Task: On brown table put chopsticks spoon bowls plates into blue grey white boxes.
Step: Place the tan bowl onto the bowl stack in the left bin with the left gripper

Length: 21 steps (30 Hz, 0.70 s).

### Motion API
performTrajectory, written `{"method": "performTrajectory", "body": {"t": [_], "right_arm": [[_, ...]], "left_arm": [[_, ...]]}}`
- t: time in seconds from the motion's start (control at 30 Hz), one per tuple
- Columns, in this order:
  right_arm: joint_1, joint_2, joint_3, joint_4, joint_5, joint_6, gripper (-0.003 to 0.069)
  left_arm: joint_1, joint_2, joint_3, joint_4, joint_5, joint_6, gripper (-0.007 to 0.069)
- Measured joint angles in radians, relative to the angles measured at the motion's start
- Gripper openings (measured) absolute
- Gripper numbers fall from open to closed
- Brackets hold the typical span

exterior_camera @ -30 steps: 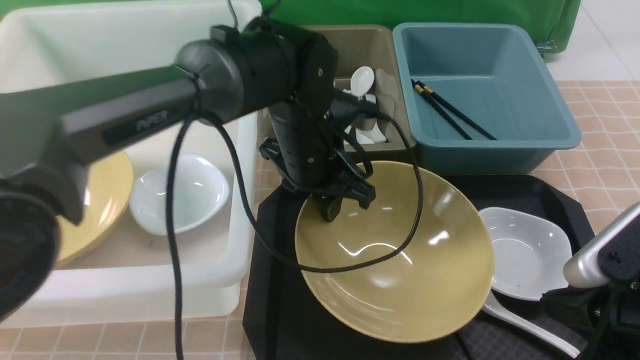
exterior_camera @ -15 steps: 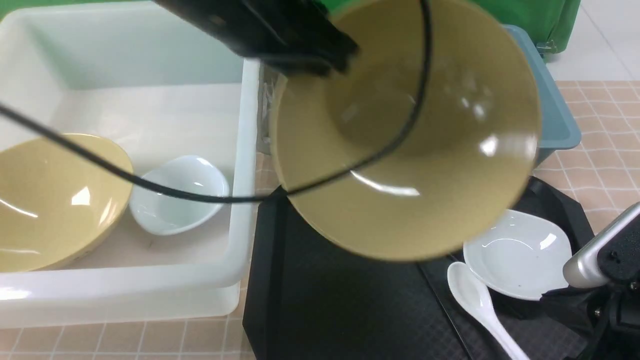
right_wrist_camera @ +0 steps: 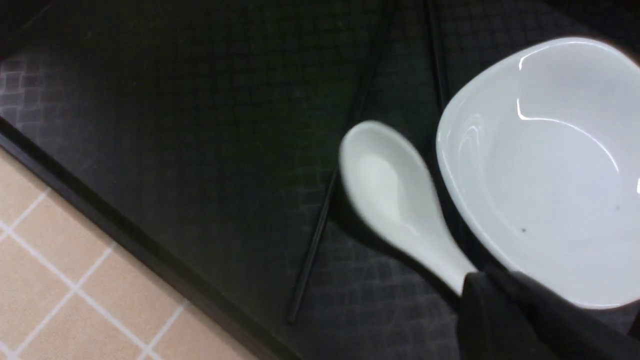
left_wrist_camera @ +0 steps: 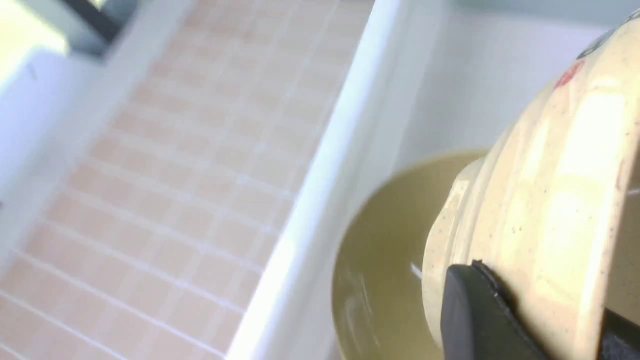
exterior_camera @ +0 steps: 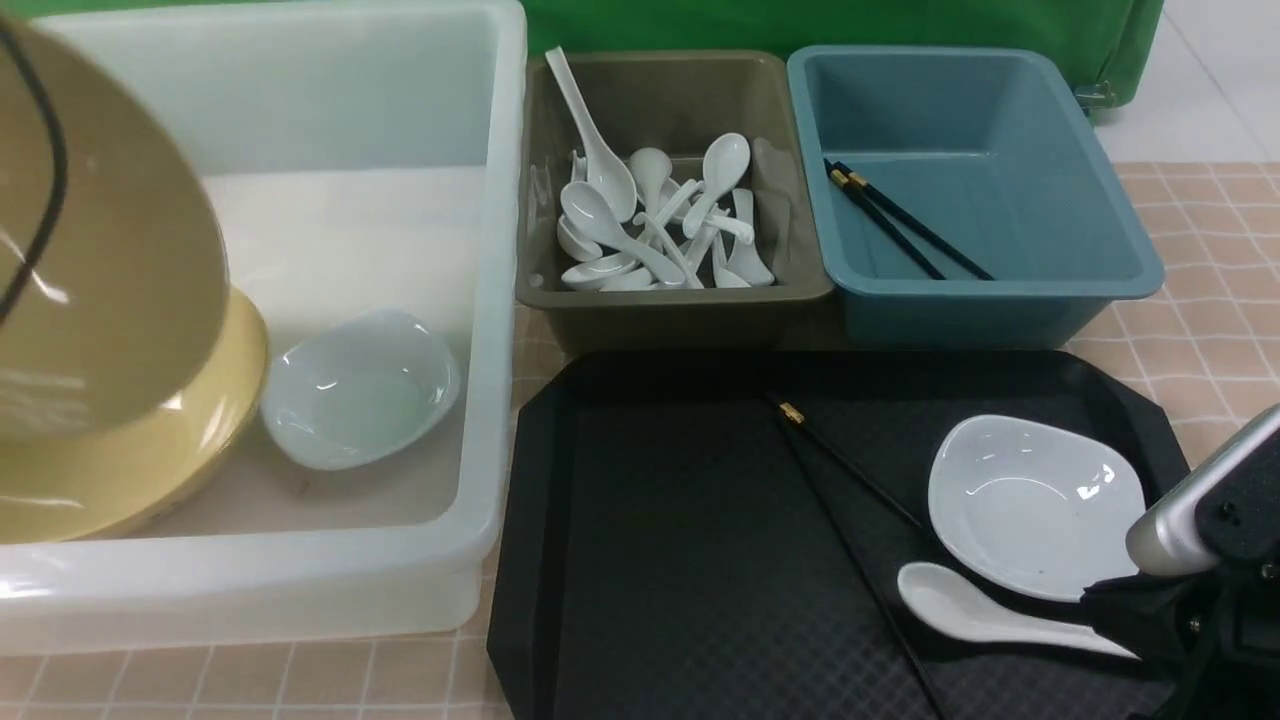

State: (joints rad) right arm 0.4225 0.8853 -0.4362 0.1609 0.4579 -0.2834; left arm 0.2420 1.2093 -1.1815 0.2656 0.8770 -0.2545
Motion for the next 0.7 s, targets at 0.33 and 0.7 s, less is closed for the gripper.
{"method": "performTrajectory", "body": {"t": [0.33,0.7], "right_arm": [[0.000,0.000,0.000,0.002,0.000,0.038,0.0048],[0.000,0.000,0.000,0.002,0.000,0.067,0.0048]], "left_arm": [[0.112,0.076,0.204,-0.145,-0.256,0.013,0.0031],[0.112,0.086,0.205,-0.143,-0.271,0.055,0.0433]]}}
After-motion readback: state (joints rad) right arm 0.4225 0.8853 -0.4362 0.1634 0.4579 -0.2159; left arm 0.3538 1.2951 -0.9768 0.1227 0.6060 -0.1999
